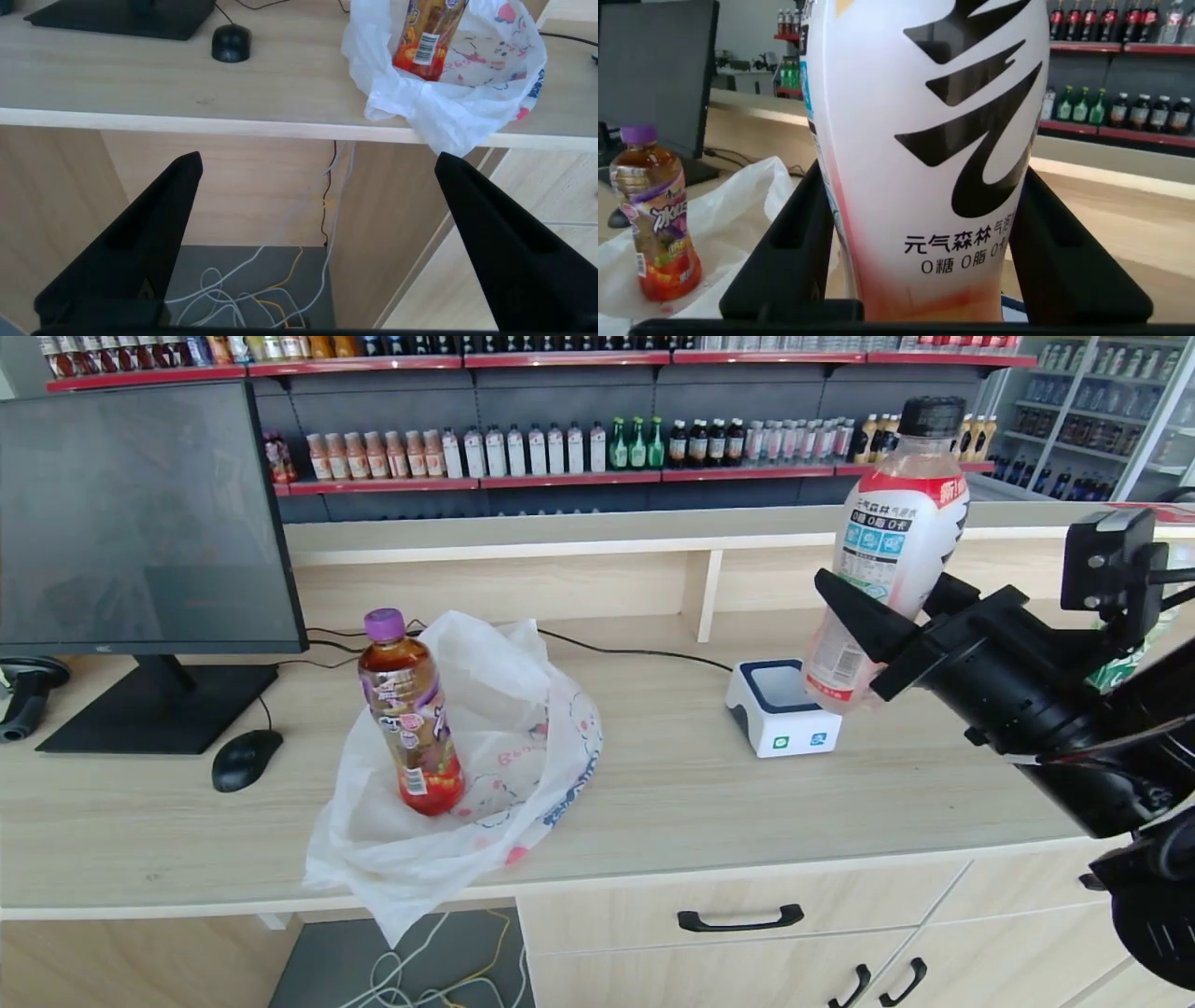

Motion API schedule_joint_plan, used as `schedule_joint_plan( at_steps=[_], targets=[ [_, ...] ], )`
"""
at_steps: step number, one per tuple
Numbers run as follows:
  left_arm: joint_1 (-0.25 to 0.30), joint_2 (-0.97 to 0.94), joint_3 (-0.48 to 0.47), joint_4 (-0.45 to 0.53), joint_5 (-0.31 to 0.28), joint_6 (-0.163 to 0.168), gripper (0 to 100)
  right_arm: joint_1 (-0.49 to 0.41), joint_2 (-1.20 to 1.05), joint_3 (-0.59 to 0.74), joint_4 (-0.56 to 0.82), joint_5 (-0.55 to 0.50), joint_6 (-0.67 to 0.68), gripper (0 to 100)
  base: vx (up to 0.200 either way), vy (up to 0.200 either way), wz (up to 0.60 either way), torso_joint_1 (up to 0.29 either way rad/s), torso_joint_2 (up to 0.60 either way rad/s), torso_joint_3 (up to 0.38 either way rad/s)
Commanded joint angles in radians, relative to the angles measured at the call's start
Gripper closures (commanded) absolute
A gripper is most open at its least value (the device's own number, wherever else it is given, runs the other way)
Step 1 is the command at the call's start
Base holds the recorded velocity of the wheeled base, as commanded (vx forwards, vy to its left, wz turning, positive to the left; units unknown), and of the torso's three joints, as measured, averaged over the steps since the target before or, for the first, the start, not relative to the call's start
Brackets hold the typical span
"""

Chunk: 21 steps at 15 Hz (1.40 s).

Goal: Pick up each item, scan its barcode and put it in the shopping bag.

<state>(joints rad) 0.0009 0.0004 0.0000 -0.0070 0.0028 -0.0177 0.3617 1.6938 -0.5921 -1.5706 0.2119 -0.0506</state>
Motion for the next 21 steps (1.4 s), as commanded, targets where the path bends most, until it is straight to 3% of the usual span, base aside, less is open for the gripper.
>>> schedule_joint_plan(
  at_steps=[1, 3, 7, 9, 15, 21],
  targets=[
    [0.001, 0.001, 0.000, -0.001, 0.000, -0.001, 0, -0.070, 0.099, -0.083, 0.000, 0.066, -0.021, 100, 0.000, 0.000, 0.00, 0.000, 0.00, 0.000],
    [-0.001, 0.001, 0.000, -0.001, 0.002, -0.001, 0, -0.075, 0.147, -0.114, 0.000, 0.110, -0.018, 100, 0.000, 0.000, 0.00, 0.000, 0.00, 0.000],
    [-0.001, 0.001, 0.000, -0.001, 0.000, 0.001, 0, -0.167, 0.260, -0.232, 0.000, 0.426, -0.149, 100, 0.000, 0.000, 0.00, 0.000, 0.00, 0.000],
    [0.001, 0.000, 0.000, -0.001, 0.000, 0.001, 0, -0.178, 0.306, -0.288, 0.000, 0.512, -0.221, 100, 0.000, 0.000, 0.00, 0.000, 0.00, 0.000],
    [-0.001, 0.000, 0.000, -0.001, 0.000, 0.001, 0, -0.244, 0.438, -0.402, 0.000, 0.541, -0.434, 100, 0.000, 0.000, 0.00, 0.000, 0.00, 0.000],
    [-0.001, 0.000, 0.000, 0.001, -0.001, 0.015, 0, -0.247, 0.537, -0.552, 0.000, 0.587, -0.532, 100, 0.000, 0.000, 0.00, 0.000, 0.00, 0.000]
  ],
)
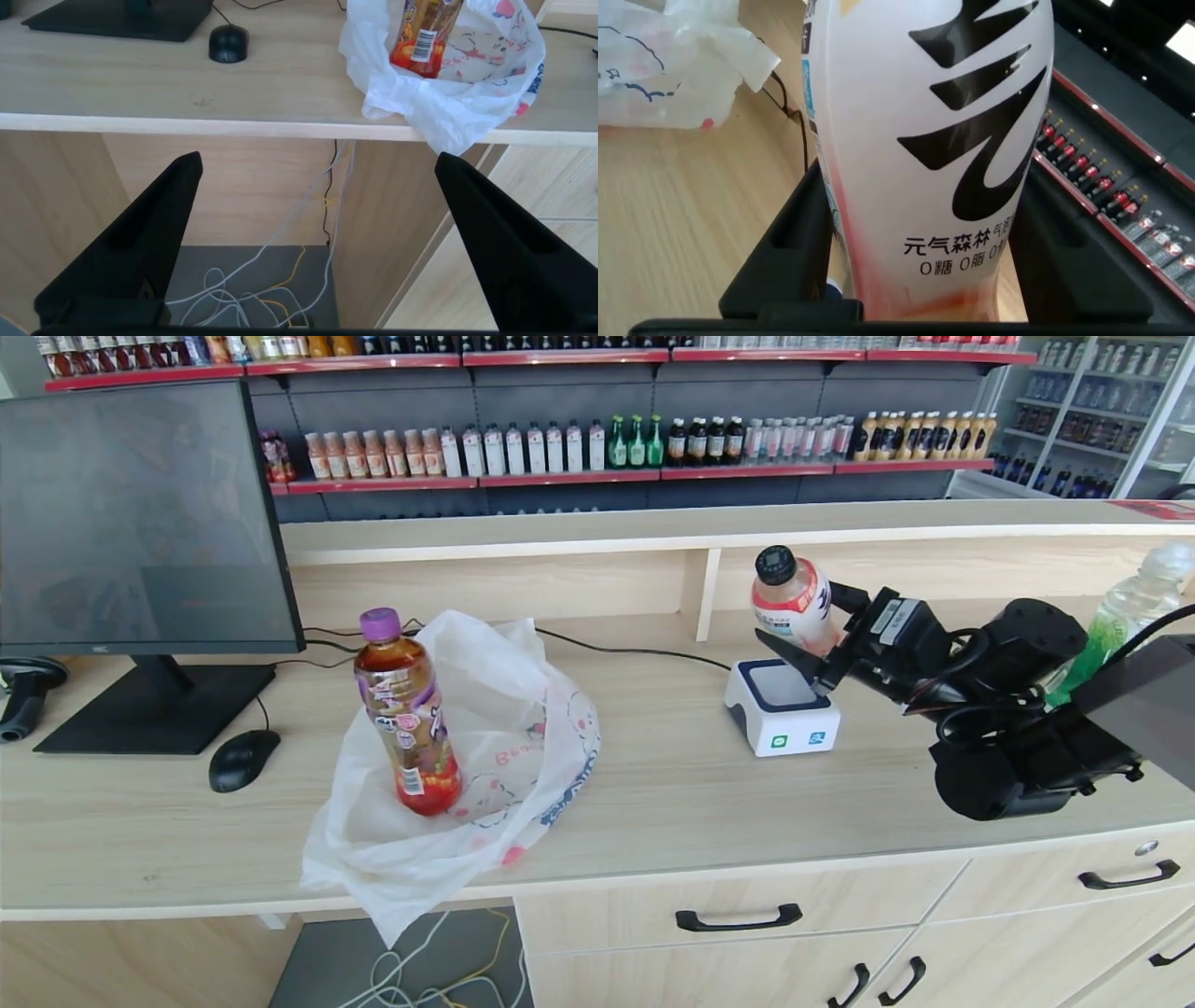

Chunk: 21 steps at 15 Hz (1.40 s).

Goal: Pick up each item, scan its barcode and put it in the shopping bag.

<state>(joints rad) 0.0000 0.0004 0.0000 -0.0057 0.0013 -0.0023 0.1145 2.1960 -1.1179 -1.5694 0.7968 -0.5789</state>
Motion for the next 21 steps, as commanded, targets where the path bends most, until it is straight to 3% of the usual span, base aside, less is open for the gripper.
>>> schedule_joint_plan(
  at_steps=[1, 21],
  targets=[
    [0.000, 0.000, 0.000, 0.000, 0.000, -0.001, 0, 0.001, 0.044, -0.039, -0.001, 0.007, -0.009, 100, 0.000, 0.000, 0.00, 0.000, 0.00, 0.000],
    [0.000, 0.000, 0.000, 0.000, 0.000, -0.002, 0, -0.006, 0.087, -0.085, -0.001, -0.002, -0.015, 100, 0.000, 0.000, 0.00, 0.000, 0.00, 0.000]
  ],
)
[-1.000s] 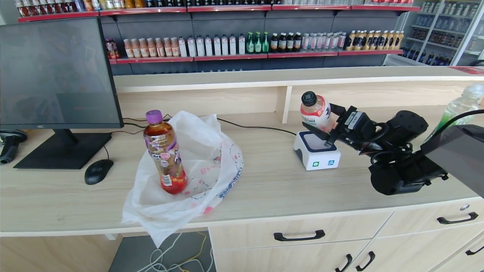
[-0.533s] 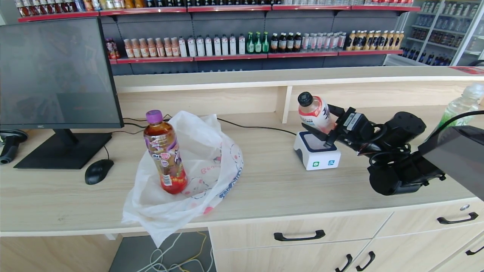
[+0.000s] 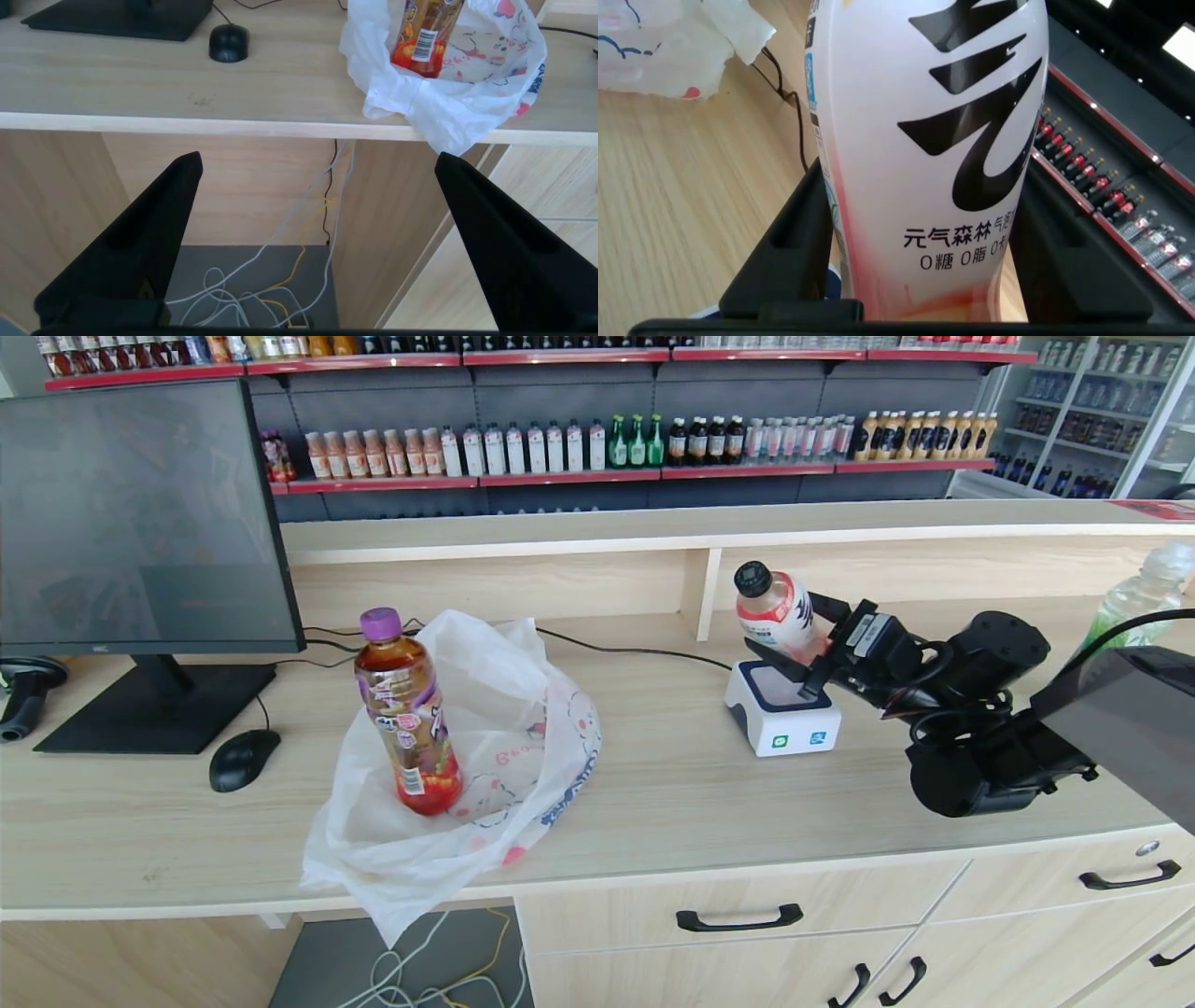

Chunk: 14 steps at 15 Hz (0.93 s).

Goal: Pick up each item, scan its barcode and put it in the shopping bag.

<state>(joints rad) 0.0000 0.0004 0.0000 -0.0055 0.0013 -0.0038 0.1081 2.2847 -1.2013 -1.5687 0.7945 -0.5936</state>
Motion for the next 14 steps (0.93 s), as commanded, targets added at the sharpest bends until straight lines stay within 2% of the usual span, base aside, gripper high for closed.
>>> schedule_joint_plan(
  at_steps=[1, 9, 14],
  targets=[
    [0.000, 0.000, 0.000, -0.001, 0.000, -0.001, 0, 0.001, -0.007, 0.000, -0.002, 0.000, 0.002, 100, 0.000, 0.000, 0.00, 0.000, 0.00, 0.000],
    [0.002, 0.001, 0.000, -0.001, 0.000, -0.004, 0, 0.004, -0.086, 0.060, -0.002, -0.044, 0.011, 100, 0.000, 0.000, 0.00, 0.000, 0.00, 0.000],
    [0.002, 0.001, 0.000, -0.001, 0.002, -0.004, 0, 0.010, -0.159, 0.072, -0.002, -0.172, 0.098, 100, 0.000, 0.000, 0.00, 0.000, 0.00, 0.000]
  ],
)
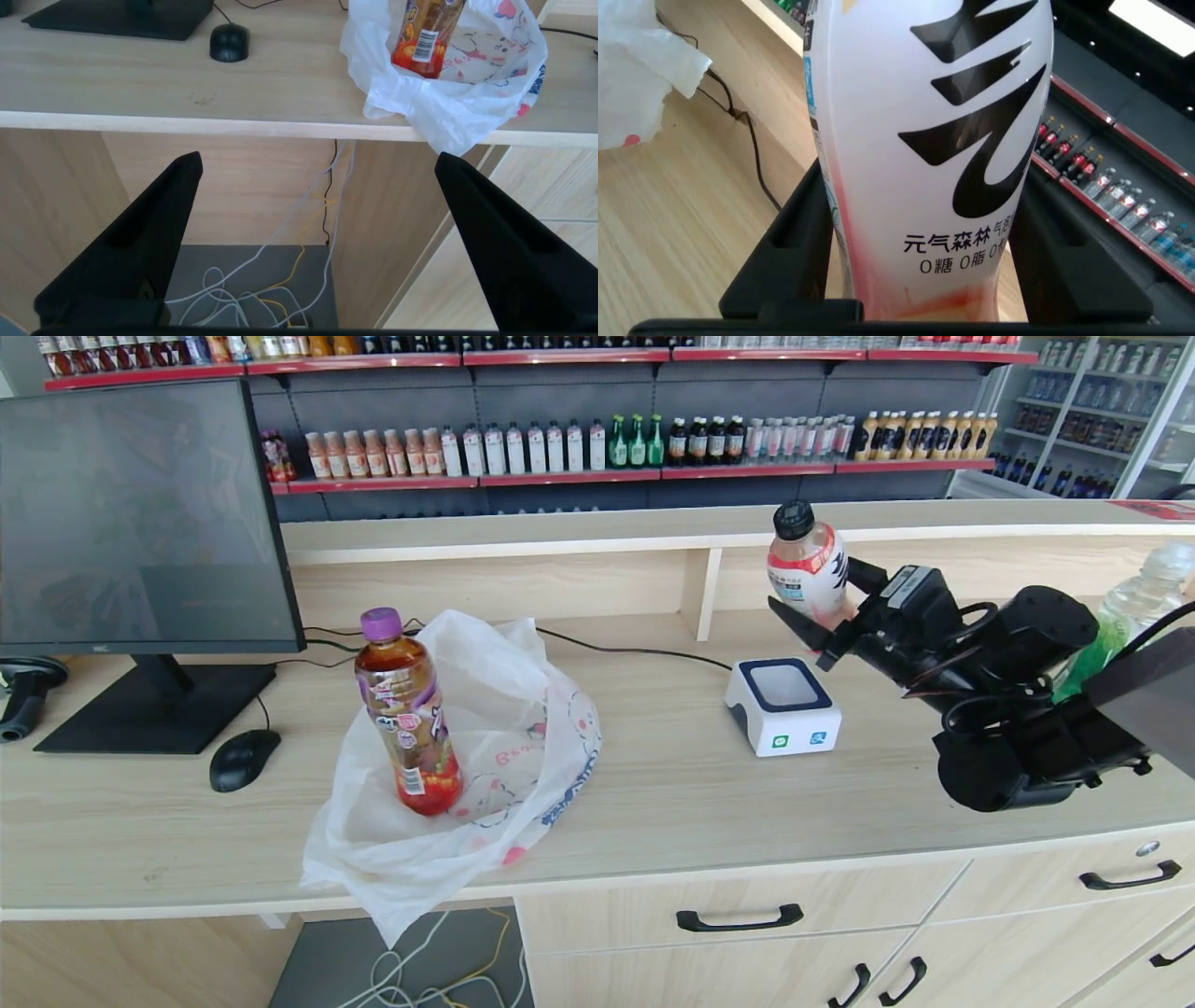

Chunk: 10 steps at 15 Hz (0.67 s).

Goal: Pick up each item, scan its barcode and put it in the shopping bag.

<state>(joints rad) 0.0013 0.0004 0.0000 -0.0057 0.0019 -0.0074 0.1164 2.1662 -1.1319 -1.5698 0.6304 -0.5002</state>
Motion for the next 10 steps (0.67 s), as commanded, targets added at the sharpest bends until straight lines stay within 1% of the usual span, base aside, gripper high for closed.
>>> schedule_joint_plan(
  at_steps=[1, 3, 6, 9, 10],
  targets=[
    [0.000, 0.001, 0.000, 0.000, 0.001, 0.000, 0, 0.000, -0.057, 0.008, -0.001, -0.012, 0.031, 100, 0.000, 0.000, 0.00, 0.000, 0.00, 0.000],
    [0.000, 0.001, 0.000, 0.000, 0.001, -0.002, 0, 0.000, -0.075, 0.023, -0.001, -0.035, 0.063, 100, 0.000, 0.000, 0.00, 0.000, 0.00, 0.000],
    [0.000, 0.001, 0.000, 0.001, 0.001, 0.000, 0, 0.000, -0.128, 0.080, -0.001, -0.126, 0.161, 100, 0.000, 0.000, 0.00, 0.000, 0.00, 0.000],
    [0.000, 0.001, 0.000, 0.001, 0.001, 0.000, 0, 0.002, -0.180, 0.133, -0.001, -0.238, 0.244, 100, 0.000, 0.000, 0.00, 0.000, 0.00, 0.000],
    [0.000, 0.001, 0.000, 0.001, 0.001, 0.000, 0, 0.002, -0.180, 0.133, -0.001, -0.238, 0.244, 100, 0.000, 0.000, 0.00, 0.000, 0.00, 0.000]
  ],
)
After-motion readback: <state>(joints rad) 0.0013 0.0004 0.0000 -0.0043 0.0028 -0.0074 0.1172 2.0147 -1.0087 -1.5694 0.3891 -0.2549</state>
